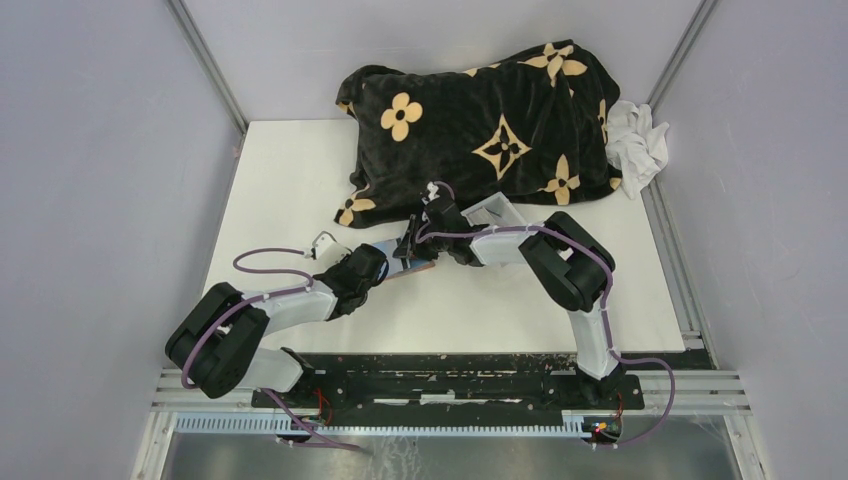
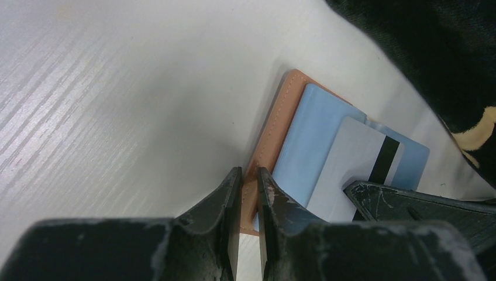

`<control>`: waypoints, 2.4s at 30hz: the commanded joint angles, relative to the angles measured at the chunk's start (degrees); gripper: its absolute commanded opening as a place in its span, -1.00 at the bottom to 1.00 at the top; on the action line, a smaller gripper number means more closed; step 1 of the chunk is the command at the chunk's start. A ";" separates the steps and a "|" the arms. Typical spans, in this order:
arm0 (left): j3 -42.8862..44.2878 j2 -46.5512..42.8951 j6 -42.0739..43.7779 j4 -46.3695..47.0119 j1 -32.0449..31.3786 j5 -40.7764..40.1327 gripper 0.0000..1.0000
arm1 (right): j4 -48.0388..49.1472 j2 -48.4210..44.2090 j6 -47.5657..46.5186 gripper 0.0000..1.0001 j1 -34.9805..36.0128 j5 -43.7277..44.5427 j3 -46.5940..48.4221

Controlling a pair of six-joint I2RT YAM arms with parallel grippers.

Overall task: Put the credit cards into the card holder
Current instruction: Insert the credit card into the card holder.

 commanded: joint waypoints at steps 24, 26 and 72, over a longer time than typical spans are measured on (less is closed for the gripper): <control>-2.67 -1.22 -1.15 -4.58 -0.74 2.37 -0.52 | -26.45 -5.29 -19.20 0.03 4.58 10.75 9.38; -2.64 -1.22 -1.17 -4.53 -0.75 2.37 -0.52 | -27.19 -5.14 -19.79 0.03 4.62 10.83 10.01; -4.79 -1.74 -2.23 -1.70 -0.91 3.90 -0.56 | -27.10 -8.59 -24.56 -0.41 5.02 17.99 10.62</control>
